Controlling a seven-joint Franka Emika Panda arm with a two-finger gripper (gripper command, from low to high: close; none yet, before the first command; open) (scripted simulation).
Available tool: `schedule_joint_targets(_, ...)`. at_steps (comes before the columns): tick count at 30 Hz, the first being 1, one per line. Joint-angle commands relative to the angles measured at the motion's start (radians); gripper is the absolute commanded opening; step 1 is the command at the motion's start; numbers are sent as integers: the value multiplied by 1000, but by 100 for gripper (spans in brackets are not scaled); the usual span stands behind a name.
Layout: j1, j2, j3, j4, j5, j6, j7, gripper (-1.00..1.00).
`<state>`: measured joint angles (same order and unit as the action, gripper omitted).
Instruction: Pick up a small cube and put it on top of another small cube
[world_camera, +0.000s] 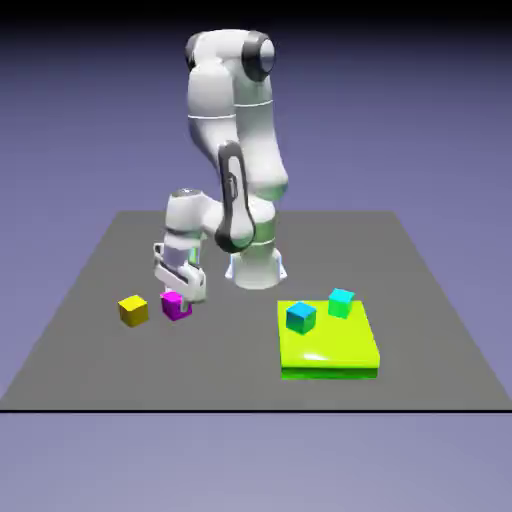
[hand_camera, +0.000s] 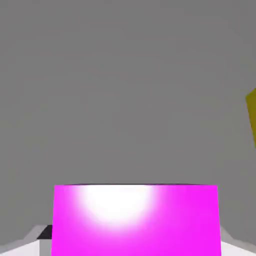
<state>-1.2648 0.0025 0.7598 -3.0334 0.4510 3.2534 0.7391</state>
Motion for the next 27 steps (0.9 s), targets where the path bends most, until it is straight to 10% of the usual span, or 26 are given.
schedule_joint_targets(1,-31,-24,33,-6,2,-17,2,-100)
schedule_joint_targets(27,622,-285,-77,127,-244,-513,966,-100)
